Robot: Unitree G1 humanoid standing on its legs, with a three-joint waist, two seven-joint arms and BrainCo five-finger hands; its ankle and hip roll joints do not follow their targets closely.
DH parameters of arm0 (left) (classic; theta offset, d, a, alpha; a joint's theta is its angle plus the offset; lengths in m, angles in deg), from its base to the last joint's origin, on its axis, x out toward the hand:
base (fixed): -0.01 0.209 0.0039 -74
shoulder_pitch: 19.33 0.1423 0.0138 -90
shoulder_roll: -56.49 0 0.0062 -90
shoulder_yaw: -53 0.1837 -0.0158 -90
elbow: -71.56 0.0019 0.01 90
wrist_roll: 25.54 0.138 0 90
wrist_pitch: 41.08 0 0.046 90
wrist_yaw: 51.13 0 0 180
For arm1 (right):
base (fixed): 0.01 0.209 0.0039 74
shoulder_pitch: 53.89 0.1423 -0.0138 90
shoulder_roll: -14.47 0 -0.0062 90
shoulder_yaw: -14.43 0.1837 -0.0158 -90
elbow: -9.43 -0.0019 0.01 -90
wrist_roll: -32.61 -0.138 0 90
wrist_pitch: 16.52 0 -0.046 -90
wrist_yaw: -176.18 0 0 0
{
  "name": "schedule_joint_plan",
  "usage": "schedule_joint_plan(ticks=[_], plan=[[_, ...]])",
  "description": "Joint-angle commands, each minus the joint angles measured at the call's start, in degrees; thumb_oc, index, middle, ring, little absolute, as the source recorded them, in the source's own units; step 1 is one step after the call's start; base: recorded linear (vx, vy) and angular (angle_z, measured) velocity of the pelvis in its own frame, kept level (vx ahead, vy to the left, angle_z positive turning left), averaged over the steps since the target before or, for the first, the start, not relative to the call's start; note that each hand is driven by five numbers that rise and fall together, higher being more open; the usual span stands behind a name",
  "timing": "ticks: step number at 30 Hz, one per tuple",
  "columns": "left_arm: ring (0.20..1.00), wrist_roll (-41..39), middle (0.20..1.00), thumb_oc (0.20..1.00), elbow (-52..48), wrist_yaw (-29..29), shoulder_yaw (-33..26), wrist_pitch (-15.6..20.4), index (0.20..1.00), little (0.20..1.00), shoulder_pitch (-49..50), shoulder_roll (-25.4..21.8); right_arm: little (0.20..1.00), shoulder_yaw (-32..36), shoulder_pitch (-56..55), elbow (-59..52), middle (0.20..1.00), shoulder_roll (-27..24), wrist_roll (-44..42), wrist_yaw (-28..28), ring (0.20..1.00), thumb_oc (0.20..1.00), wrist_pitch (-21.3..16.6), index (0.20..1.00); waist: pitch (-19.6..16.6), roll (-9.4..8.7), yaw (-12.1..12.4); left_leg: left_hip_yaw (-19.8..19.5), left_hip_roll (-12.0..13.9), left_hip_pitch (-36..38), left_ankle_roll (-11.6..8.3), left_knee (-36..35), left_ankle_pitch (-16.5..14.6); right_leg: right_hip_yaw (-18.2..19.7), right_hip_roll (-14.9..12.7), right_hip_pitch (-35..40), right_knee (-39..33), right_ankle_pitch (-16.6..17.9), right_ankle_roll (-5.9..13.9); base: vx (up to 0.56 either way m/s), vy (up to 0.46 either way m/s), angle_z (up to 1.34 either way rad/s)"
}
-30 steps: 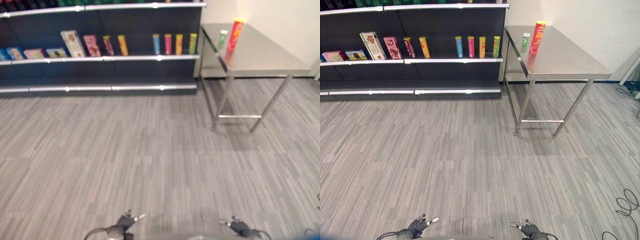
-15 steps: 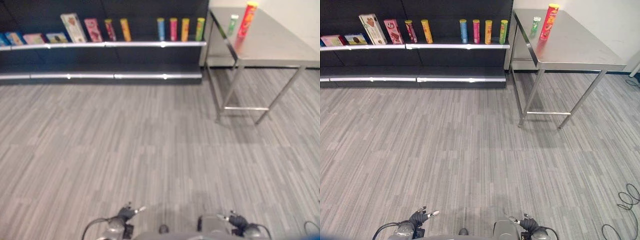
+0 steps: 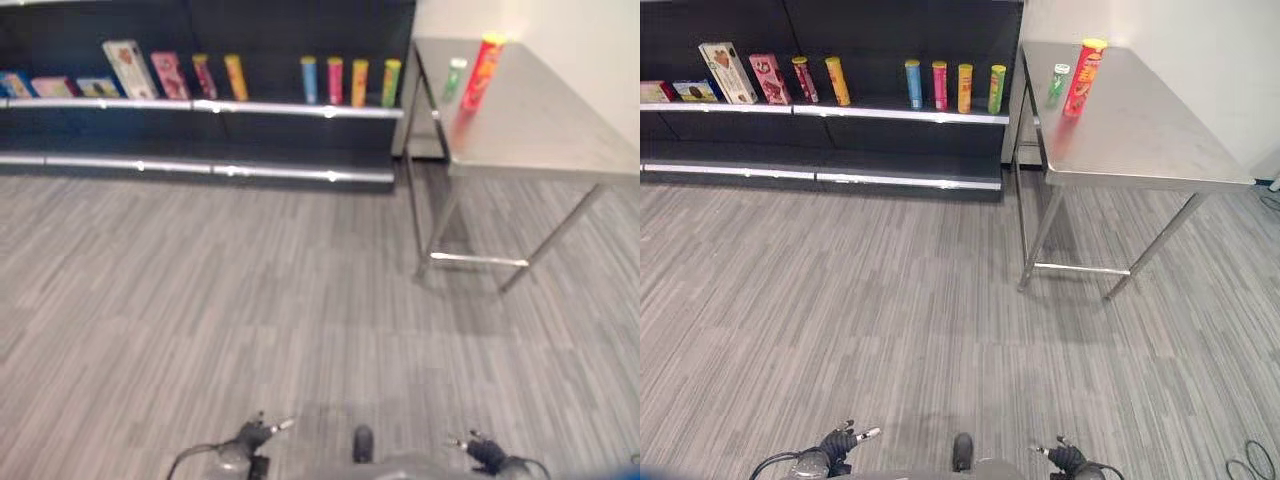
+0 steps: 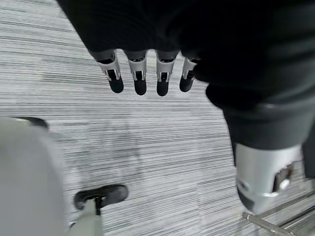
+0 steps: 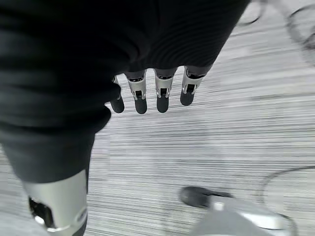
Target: Put the goods on the table back onto the shelves and tidy them up.
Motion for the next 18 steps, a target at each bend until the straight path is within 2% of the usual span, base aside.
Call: schedule_joint_plan(ticks=[1,2,3,4,5,7,9,10,12,14,15,17,18], plan=[[1.000,-2.4,1.000,1.000,-3.3,-0.2,-0.2,1.2,1.000,1.000,-3.2,-2.4,1.000,-0.3,3.0,0.4,1.000,-0.3,-2.4,-0.8,1.000,1.000,-0.8,1.000,4.1,-1.86,0.5,4.6,-3.1,3.7,6.78,3.3,12.5,5.2,-3.6,0.2,0.4,-1.9,4.64,0.35,-0.187,-0.18],[1.000,-2.4,1.000,1.000,-3.4,-0.2,-0.2,1.2,1.000,1.000,-3.2,-2.4,1.000,-0.3,3.0,0.4,1.000,-0.3,-2.4,-0.8,1.000,1.000,-0.8,1.000,4.2,-1.69,0.6,4.6,-2.9,3.6,6.78,3.7,12.2,5.3,-3.4,0.3,0.5,-1.9,4.63,0.28,-0.107,-0.08],[1.000,-2.7,1.000,1.000,-3.5,-0.2,-0.3,1.3,1.000,1.000,-3.1,-2.3,1.000,-0.5,3.5,0.1,1.000,-0.5,-2.4,-0.8,1.000,1.000,-0.8,1.000,4.4,-2.64,1.0,6.2,-3.3,1.5,8.38,3.8,10.2,5.9,-4.2,1.4,0.3,-2.5,4.47,0.25,-0.057,-0.24],[1.000,-3.0,1.000,1.000,-3.8,-0.1,-0.2,1.3,1.000,1.000,-2.9,-2.3,1.000,-0.8,3.8,-0.1,1.000,-0.6,-2.3,-0.8,1.000,1.000,-0.7,1.000,5.1,-2.54,2.0,7.5,-3.2,0.1,9.18,4.1,8.4,6.6,-4.1,2.8,0.3,-3.0,4.59,0.49,-0.074,-0.41],[1.000,-3.6,1.000,1.000,-3.8,-0.2,-0.5,1.4,1.000,1.000,-2.5,-2.1,1.000,-1.3,4.2,-0.2,1.000,-0.7,-1.9,-0.7,1.000,1.000,-0.5,1.000,5.4,-3.18,3.3,9.4,-3.6,-4.3,9.74,-0.5,5.7,7.4,-5.1,4.8,0.3,-4.7,5.01,0.44,-0.005,-0.44],[1.000,-3.6,1.000,1.000,-3.3,-0.3,-0.5,1.6,1.000,1.000,-2.3,-1.8,1.000,-1.2,4.2,0.3,1.000,-0.8,-1.6,-0.6,1.000,1.000,-0.5,1.000,6.0,-2.88,4.7,11.4,-3.4,-7.1,9.65,-9.8,3.4,8.0,-5.5,7.2,0.3,-6.6,5.97,0.42,0.040,-0.51],[1.000,-3.3,1.000,1.000,-3.2,-0.4,-0.2,1.5,1.000,1.000,-2.1,-1.7,1.000,-1.4,4.3,0.6,1.000,-0.8,-0.9,-0.7,1.000,1.000,-0.4,1.000,5.6,-1.61,5.7,11.7,-3.9,-9.1,9.10,-22.8,5.3,8.3,-4.9,8.9,0.3,-8.7,6.37,0.38,0.099,-0.41],[1.000,-3.1,1.000,1.000,-3.2,-0.3,-0.2,1.5,1.000,1.000,-1.9,-1.8,1.000,-1.6,4.2,0.6,1.000,-0.7,-0.4,-0.8,1.000,1.000,-0.5,1.000,5.6,-0.90,6.2,11.5,-4.4,-9.6,8.96,-28.0,7.7,8.4,-4.5,10.1,0.3,-9.7,6.42,0.40,0.110,-0.04],[1.000,-2.9,1.000,1.000,-3.0,-0.4,-0.2,1.7,1.000,1.000,-1.6,-1.8,1.000,-1.9,4.1,1.0,1.000,-0.5,0.6,-1.0,1.000,1.000,-0.6,1.000,5.4,-0.11,7.5,9.9,-6.4,-11.6,8.10,-35.7,10.8,9.4,-3.9,12.8,0.3,-11.4,6.42,0.44,0.117,0.03],[1.000,-2.9,1.000,1.000,-1.9,-0.5,-0.4,1.6,1.000,1.000,-1.6,-1.6,1.000,-1.8,4.0,1.3,1.000,-0.1,1.3,-0.9,1.000,1.000,-0.5,1.000,5.4,-0.25,8.0,9.0,-7.2,-13.4,7.12,-37.1,11.8,10.7,-4.5,15.5,0.3,-12.9,6.69,0.61,0.244,-0.34],[1.000,-2.7,1.000,1.000,-0.1,-0.2,-1.3,1.5,1.000,1.000,-0.6,-1.4,1.000,-1.6,3.4,1.7,1.000,0.4,2.5,-0.3,1.000,1.000,-0.2,1.000,3.9,0.23,8.5,9.1,-6.6,-12.4,7.33,-37.1,13.7,12.1,-6.2,17.8,1.3,-14.1,8.12,0.78,0.396,-0.62],[1.000,-2.8,1.000,1.000,0.0,-0.5,-1.6,1.6,1.000,1.000,-0.7,-1.8,1.000,-1.4,3.1,1.7,1.000,0.9,2.7,-0.2,1.000,1.000,-0.1,1.000,2.7,-0.59,8.7,9.4,-7.8,-10.3,8.37,-37.1,13.3,12.5,-9.2,16.9,4.7,-12.6,10.00,0.59,0.349,-0.72],[1.000,-2.6,1.000,1.000,0.1,-0.6,-1.7,1.6,1.000,1.000,-0.8,-1.9,1.000,-1.2,2.9,1.8,1.000,1.2,2.8,0.2,1.000,1.000,-0.2,1.000,2.1,-1.29,8.7,9.7,-8.8,-9.2,9.04,-37.0,12.4,12.9,-11.0,15.9,8.1,-9.6,11.65,0.40,0.263,-0.58]])
